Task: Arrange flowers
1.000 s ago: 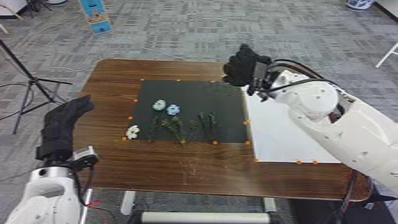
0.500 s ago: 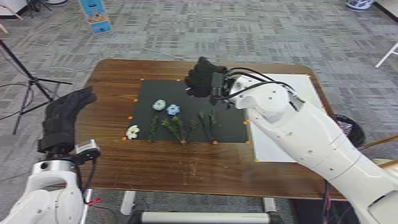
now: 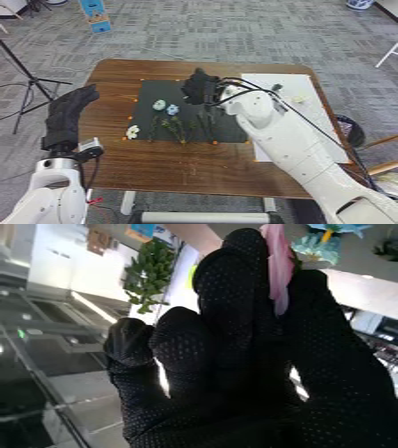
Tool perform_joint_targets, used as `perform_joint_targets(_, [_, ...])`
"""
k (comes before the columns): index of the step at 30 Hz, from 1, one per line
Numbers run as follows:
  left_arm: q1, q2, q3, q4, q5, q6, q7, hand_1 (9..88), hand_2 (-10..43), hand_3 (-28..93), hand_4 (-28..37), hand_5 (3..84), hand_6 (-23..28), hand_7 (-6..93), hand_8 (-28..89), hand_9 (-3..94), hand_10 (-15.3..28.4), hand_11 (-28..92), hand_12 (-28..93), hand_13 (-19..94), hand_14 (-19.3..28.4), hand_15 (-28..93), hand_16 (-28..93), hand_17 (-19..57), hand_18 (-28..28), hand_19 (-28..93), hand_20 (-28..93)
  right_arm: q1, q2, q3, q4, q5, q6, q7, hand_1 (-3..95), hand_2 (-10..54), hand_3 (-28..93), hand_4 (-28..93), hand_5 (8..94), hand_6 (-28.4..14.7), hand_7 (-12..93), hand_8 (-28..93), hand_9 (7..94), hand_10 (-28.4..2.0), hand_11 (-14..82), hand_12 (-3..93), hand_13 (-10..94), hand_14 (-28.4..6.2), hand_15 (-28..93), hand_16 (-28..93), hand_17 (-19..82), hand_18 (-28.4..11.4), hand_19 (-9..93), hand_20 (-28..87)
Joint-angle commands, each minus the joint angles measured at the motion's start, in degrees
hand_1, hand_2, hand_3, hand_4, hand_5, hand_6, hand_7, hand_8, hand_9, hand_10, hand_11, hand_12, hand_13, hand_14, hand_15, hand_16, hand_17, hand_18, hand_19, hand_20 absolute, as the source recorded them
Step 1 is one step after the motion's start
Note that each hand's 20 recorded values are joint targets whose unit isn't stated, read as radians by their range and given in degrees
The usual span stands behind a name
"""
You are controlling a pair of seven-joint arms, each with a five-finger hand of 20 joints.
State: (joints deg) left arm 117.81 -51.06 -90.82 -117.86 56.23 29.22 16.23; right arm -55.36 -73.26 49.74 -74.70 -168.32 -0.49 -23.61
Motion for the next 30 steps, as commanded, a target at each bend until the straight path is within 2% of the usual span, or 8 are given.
perform_joint_targets(1, [-0.21,-0.71,0.24,-0.18,0.33,-1.09,-0.41,24.0,25.1,69,-28.3,50.6,3.6,15.5,-9,51.8,13.6,18,9,36,11.4,11,-3,9.9,6.4,5,17,-1.85,-4.14,0.60,0.18,-5.39,-1.41,-1.24,51.5,7.5,50,-24,75.0,3.1,31,5,81.4,-9.9,44.4,35.9,73,-10.8,72,45,36,-23.8,84,66])
perform_joint_targets(7, [-0.13,-0.73,0.13,-0.33,0.50,-2.03,-0.95,24.0,25.0,69,-28.3,50.6,3.5,15.7,-9,51.8,13.6,19,9,36,11.6,11,-3,9.0,7.2,6,17,-3.25,-4.35,1.21,0.64,-6.45,-1.52,-1.60,51.2,7.2,50,-25,75.4,3.8,31,5,81.3,-9.9,44.4,35.9,73,-10.8,72,45,36,-23.8,84,66])
perform_joint_targets(15, [-0.09,-0.98,0.22,-0.41,0.75,-2.28,-1.59,23.8,24.5,69,-28.3,50.3,3.4,15.8,-9,51.7,13.5,19,10,36,12.3,11,-2,7.6,8.3,6,16,-4.68,-2.76,1.74,0.87,-7.13,-1.73,-1.11,50.9,6.7,51,-25,75.5,3.9,30,5,81.4,-9.9,44.4,35.8,73,-10.9,72,45,36,-23.9,84,66])
perform_joint_targets(21, [1.05,-1.09,-0.55,-0.66,0.36,-2.90,-0.98,23.9,24.0,69,-28.3,50.2,3.4,15.9,-9,51.6,13.4,19,10,37,12.6,11,-2,7.1,8.7,7,16,-4.99,-2.22,2.12,1.13,-7.01,-1.94,-0.66,51.2,6.5,51,-25,75.7,4.0,30,5,81.4,-9.9,44.4,35.9,73,-11.0,72,45,36,-23.9,84,66])
perform_joint_targets(26, [1.47,-1.13,-0.81,-0.77,0.45,-3.29,-1.00,23.9,23.5,69,-28.3,50.1,3.4,16.0,-9,51.6,13.3,19,10,37,12.7,11,-2,7.1,8.6,7,16,-5.13,-1.98,2.26,1.10,-6.83,-2.27,-0.60,50.9,6.4,51,-24,75.7,4.0,30,6,81.3,-10.1,44.4,35.8,73,-10.9,72,45,36,-24.1,84,66])
perform_joint_targets(30, [1.52,-1.29,-0.83,-0.86,0.74,-3.12,-1.16,24.2,21.5,70,-28.3,50.0,3.5,16.0,-9,51.6,13.2,19,10,37,12.7,11,-2,7.1,8.6,7,16,-4.91,-1.86,2.22,0.71,-6.34,-3.63,-0.03,44.7,5.3,57,-22,74.9,4.4,30,5,81.2,-10.6,44.1,35.9,73,-11.3,72,45,35,-24.3,84,66])
